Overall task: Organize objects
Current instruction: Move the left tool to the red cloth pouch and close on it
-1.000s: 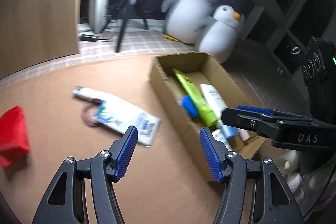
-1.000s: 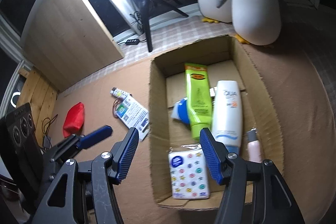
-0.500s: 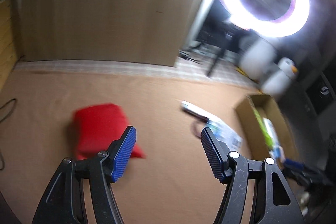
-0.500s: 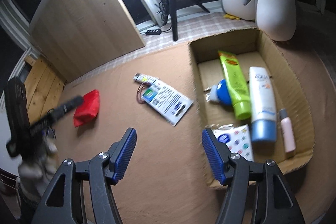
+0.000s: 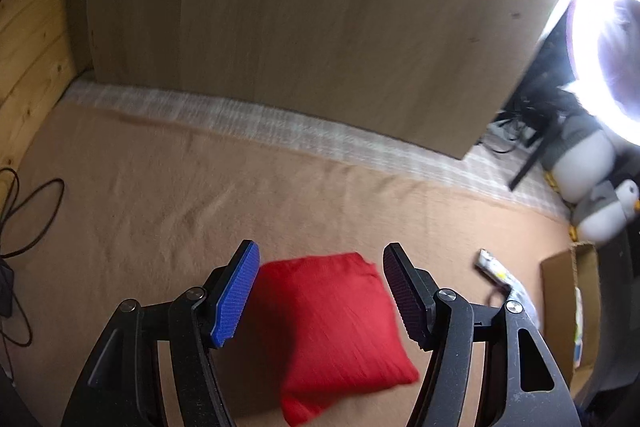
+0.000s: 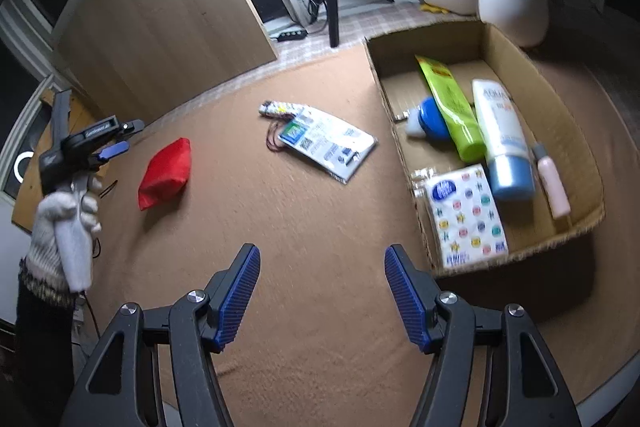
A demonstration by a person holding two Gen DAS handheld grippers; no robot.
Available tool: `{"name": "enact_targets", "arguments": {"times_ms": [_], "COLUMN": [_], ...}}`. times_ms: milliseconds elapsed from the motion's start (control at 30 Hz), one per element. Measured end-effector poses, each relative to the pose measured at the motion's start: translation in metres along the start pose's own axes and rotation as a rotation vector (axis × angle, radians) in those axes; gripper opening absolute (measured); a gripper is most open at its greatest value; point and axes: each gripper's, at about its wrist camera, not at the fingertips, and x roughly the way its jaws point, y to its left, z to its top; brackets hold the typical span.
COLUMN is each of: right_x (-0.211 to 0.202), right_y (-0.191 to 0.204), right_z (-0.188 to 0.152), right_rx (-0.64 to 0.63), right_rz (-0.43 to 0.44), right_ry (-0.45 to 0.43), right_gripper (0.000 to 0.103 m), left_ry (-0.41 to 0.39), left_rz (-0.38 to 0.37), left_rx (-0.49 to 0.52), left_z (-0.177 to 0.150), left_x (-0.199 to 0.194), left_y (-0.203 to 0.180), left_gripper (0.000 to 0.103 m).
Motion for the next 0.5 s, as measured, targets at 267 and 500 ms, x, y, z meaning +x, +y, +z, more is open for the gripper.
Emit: {"name": "enact_targets", "arguments": {"times_ms": [267,500], "right_x": [-0.007,-0.009], "right_y": [-0.008,-0.013], "right_z": [-0.012,-0.012], "right_rx": [0.032,0.044], "right_rz": [-0.028,-0.042], "right_ry": [0.01,0.007], "right_gripper": [0.061,0.061], "left_ry": [0.096,0.099], "left_rz": [-0.001,-0.038], "left_rx": [0.017,0.043], "left_z": [-0.009,-0.034], "left_x": [0.047,0.048], "left_y": [0.006,-0.006], "left_gripper": [0.067,0.067]}}
